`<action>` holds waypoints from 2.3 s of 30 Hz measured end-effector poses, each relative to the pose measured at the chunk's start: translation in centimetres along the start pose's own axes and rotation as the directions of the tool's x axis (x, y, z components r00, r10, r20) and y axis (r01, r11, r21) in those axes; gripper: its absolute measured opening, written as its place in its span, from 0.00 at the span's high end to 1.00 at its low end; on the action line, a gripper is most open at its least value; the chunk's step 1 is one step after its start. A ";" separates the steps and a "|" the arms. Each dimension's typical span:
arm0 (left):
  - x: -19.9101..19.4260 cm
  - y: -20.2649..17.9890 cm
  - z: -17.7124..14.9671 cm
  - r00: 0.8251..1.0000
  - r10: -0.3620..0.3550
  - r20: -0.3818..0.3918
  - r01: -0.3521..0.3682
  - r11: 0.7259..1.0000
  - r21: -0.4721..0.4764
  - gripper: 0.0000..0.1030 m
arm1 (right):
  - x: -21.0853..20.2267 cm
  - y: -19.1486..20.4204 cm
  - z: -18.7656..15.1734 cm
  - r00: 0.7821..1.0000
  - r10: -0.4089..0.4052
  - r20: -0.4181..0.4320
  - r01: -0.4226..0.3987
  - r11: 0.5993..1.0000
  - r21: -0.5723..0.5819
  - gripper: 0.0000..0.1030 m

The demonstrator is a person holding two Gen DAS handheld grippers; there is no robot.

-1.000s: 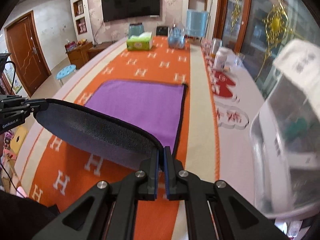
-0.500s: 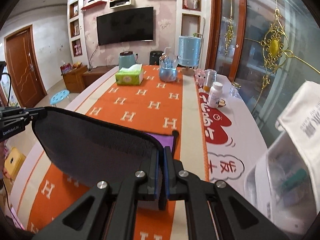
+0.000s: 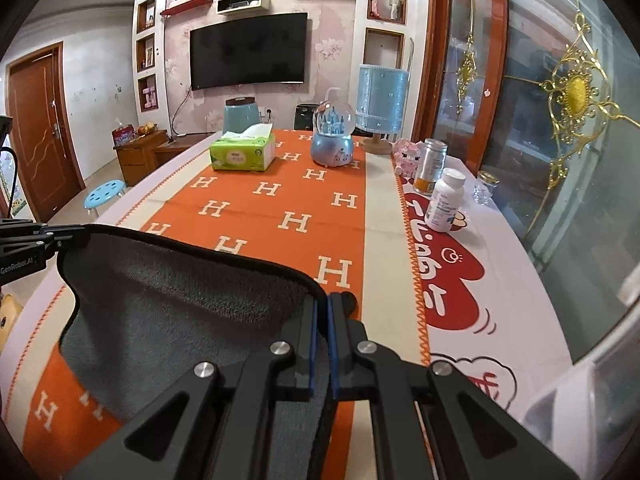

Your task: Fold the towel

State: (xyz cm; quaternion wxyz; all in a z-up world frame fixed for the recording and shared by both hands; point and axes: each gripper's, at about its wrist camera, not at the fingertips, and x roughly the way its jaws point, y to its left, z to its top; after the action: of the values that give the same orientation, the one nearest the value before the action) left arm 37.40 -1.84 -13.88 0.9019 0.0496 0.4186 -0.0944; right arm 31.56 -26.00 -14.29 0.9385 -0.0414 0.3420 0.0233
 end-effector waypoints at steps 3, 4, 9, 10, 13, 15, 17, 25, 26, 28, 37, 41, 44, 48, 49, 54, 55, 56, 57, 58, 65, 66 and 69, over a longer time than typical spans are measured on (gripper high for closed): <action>1.9 0.5 -0.5 0.999 0.002 -0.033 -0.003 1.000 -0.025 0.97 | 1.7 -0.1 -0.3 1.000 -0.002 -0.011 0.002 1.000 -0.003 0.95; 2.6 0.8 -0.6 0.999 0.000 -0.046 -0.002 0.999 -0.040 0.97 | 2.3 0.0 -0.4 1.000 0.001 -0.019 -0.001 1.000 -0.007 0.95; 4.9 1.0 -0.9 0.997 0.003 -0.083 -0.008 0.998 -0.056 0.96 | 4.6 0.4 -1.1 0.999 -0.006 -0.049 0.004 0.999 -0.053 0.95; 5.3 0.9 -1.0 0.996 0.004 -0.089 -0.010 0.998 -0.056 0.95 | 5.1 0.3 -1.1 0.998 -0.005 -0.058 0.003 0.999 -0.050 0.95; 6.3 0.8 -1.1 0.994 0.006 -0.106 -0.013 0.997 -0.070 0.95 | 6.2 0.0 -1.4 0.996 -0.002 -0.084 0.000 0.999 -0.034 0.95; 6.5 0.9 -1.2 0.994 0.009 -0.110 -0.018 0.996 -0.083 0.92 | 6.8 -0.1 -1.6 0.995 -0.003 -0.100 0.000 1.000 -0.027 0.94; 6.8 1.1 -1.2 0.992 0.017 -0.121 -0.030 0.993 -0.110 0.81 | 7.2 -0.2 -1.8 0.993 -0.008 -0.116 0.006 1.000 -0.022 0.92; 6.8 1.9 -1.4 0.991 0.011 -0.136 -0.032 0.988 -0.152 0.71 | 7.7 -0.9 -2.0 0.991 -0.018 -0.133 0.017 1.000 -0.004 0.79; 6.6 1.9 -1.4 0.991 0.011 -0.134 -0.032 0.988 -0.153 0.67 | 7.6 -1.0 -2.0 0.991 -0.018 -0.133 0.018 1.000 -0.003 0.75; 6.3 1.8 -1.4 0.991 0.016 -0.130 -0.035 0.988 -0.150 0.64 | 7.5 -1.0 -2.0 0.991 -0.020 -0.135 0.020 1.000 -0.005 0.71; 4.1 1.2 -2.2 0.991 0.041 -0.124 -0.056 0.991 -0.123 0.41 | 5.8 -1.1 -2.5 0.991 -0.012 -0.130 0.012 1.000 0.000 0.52; 3.1 1.2 -3.1 0.989 0.070 -0.127 -0.085 0.990 -0.113 0.38 | 4.8 -0.8 -3.1 0.990 -0.001 -0.138 0.003 1.000 0.012 0.48; 2.0 1.3 -4.2 0.988 0.093 -0.127 -0.108 0.988 -0.112 0.36 | 3.8 -0.6 -3.5 0.991 0.002 -0.134 0.000 1.000 0.019 0.42; 0.4 1.6 -5.9 0.985 0.096 -0.141 -0.113 0.986 -0.122 0.34 | 2.3 0.0 -4.3 0.991 -0.006 -0.133 0.011 0.999 0.030 0.39; -0.2 1.6 -6.4 0.985 0.098 -0.143 -0.116 0.986 -0.123 0.32 | 2.0 0.1 -4.4 0.991 -0.006 -0.135 0.011 0.999 0.036 0.39; -3.2 2.1 -8.9 0.985 0.093 -0.146 -0.113 0.984 -0.136 0.29 | -0.6 0.7 -5.6 0.989 0.002 -0.148 0.010 0.996 0.083 0.32; -3.8 2.2 -9.3 0.985 0.091 -0.144 -0.111 0.984 -0.142 0.28 | -1.1 0.9 -5.8 0.989 0.004 -0.150 0.010 0.996 0.091 0.31; -4.5 2.5 -10.0 0.986 0.085 -0.143 -0.106 0.983 -0.150 0.26 | -1.7 1.1 -6.2 0.988 0.007 -0.153 0.008 0.995 0.100 0.30; -5.2 2.6 -10.6 0.986 0.082 -0.144 -0.104 0.983 -0.152 0.26 | -2.3 1.3 -6.6 0.988 0.008 -0.156 0.009 0.994 0.106 0.30; -5.8 2.8 -11.1 0.986 0.082 -0.143 -0.104 0.983 -0.153 0.25 | -2.9 1.5 -7.0 0.987 0.007 -0.161 0.011 0.994 0.109 0.30; -10.0 3.6 -14.1 0.989 0.081 -0.124 -0.098 0.985 -0.139 0.25 | -7.1 3.2 -10.1 0.984 0.015 -0.179 0.011 0.990 0.142 0.25; -10.7 3.7 -14.5 0.990 0.081 -0.118 -0.097 0.986 -0.137 0.24 | -7.6 3.4 -10.4 0.984 0.016 -0.178 0.010 0.989 0.146 0.25; -12.9 4.0 -15.7 0.992 0.081 -0.094 -0.093 0.987 -0.128 0.21 | -9.7 4.3 -11.6 0.985 0.018 -0.173 0.009 0.988 0.155 0.22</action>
State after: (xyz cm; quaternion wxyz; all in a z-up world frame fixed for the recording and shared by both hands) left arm 18.38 6.39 -14.11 0.8870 0.0123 0.4608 -0.0249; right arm 16.35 -22.91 -17.16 0.9054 0.0309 0.4235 -0.0050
